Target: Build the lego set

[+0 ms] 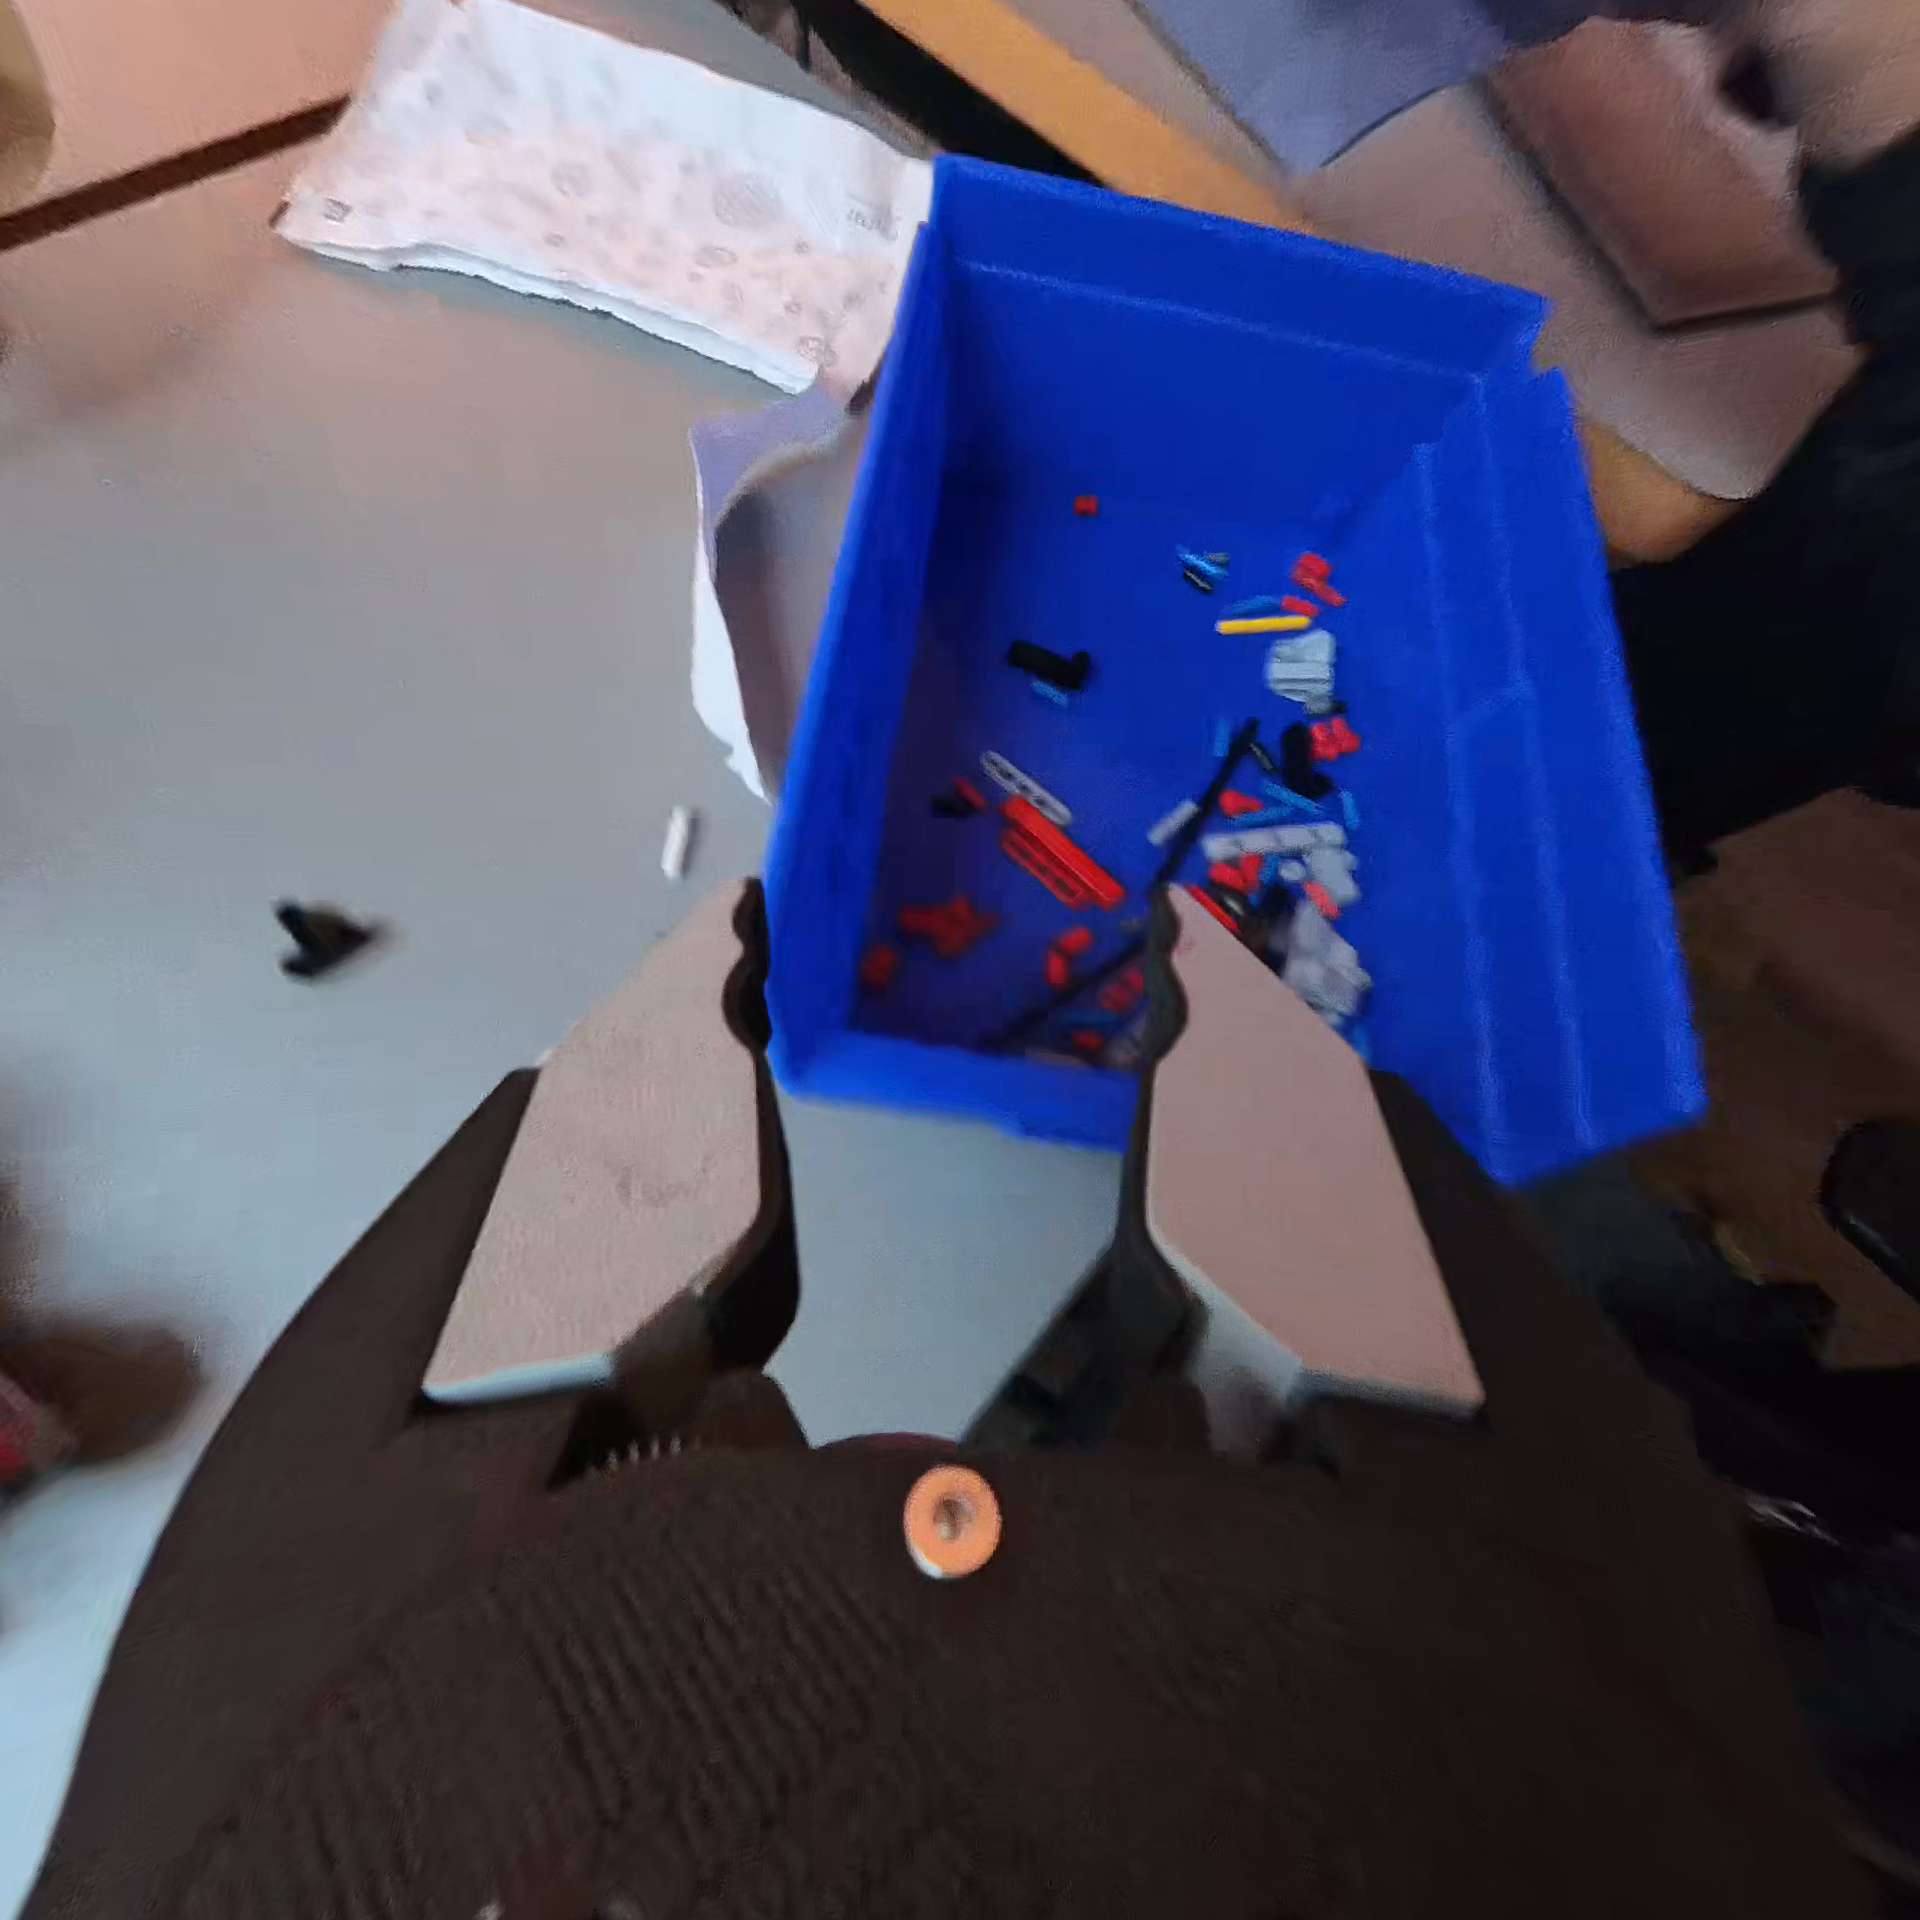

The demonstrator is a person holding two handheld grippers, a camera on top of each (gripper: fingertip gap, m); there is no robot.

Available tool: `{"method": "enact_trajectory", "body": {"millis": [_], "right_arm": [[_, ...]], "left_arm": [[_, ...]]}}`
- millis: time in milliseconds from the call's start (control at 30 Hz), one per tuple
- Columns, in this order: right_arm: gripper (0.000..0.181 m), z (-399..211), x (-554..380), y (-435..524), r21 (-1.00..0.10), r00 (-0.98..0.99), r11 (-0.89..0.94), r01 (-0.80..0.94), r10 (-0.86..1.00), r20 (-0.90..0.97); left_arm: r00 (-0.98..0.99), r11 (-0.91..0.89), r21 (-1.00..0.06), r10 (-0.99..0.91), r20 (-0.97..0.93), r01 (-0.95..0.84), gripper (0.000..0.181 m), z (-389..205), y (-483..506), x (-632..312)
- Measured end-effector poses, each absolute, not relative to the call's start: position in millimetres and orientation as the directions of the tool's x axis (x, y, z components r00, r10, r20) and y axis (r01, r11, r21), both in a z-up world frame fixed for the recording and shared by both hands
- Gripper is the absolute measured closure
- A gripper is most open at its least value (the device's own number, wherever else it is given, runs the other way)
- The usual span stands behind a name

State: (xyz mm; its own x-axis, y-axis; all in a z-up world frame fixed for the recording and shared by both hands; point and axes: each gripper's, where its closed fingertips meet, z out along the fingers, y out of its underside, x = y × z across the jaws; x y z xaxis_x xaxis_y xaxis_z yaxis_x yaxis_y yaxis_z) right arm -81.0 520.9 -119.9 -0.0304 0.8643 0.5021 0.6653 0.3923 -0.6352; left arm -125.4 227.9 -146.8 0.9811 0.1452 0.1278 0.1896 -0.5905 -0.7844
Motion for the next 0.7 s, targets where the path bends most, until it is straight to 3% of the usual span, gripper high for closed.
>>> {"method": "enact_trajectory", "body": {"millis": [133, 233, 333, 500, 633, 700], "right_arm": [[0.177, -126, -80, 505, -0.699, -0.074, 0.356, 0.62, 0.914, 0.4], [0.177, -138, -87, 482, -0.72, -0.19, 0.383, 0.578, 0.922, 0.337], [0.177, -147, -83, 472, -0.713, -0.251, 0.383, 0.587, 0.924, 0.29], [0.177, -147, -59, 457, -0.704, -0.328, 0.381, 0.6, 0.919, 0.218], [0.177, -149, -51, 455, -0.69, -0.316, 0.395, 0.606, 0.916, 0.248], [0.177, -152, -50, 450, -0.692, -0.329, 0.395, 0.605, 0.915, 0.234]], "left_arm": [[0.939, -0.501, -0.796, 0.133, 0.318, 0.341, 0.104, -183, 181, -54], [0.854, -0.493, -0.713, 0.138, 0.502, 0.499, 0.098, -222, 186, -22], [0.728, -0.451, -0.629, 0.071, 0.682, 0.634, 0.101, -224, 205, 0], [0.583, -0.441, -0.497, 0.077, 0.809, 0.748, 0.087, -238, 213, 18], [0.624, -0.375, -0.553, 0.092, 0.776, 0.744, 0.115, -242, 201, -2], [0.591, -0.365, -0.529, 0.076, 0.803, 0.766, 0.112, -244, 201, -2]]}}
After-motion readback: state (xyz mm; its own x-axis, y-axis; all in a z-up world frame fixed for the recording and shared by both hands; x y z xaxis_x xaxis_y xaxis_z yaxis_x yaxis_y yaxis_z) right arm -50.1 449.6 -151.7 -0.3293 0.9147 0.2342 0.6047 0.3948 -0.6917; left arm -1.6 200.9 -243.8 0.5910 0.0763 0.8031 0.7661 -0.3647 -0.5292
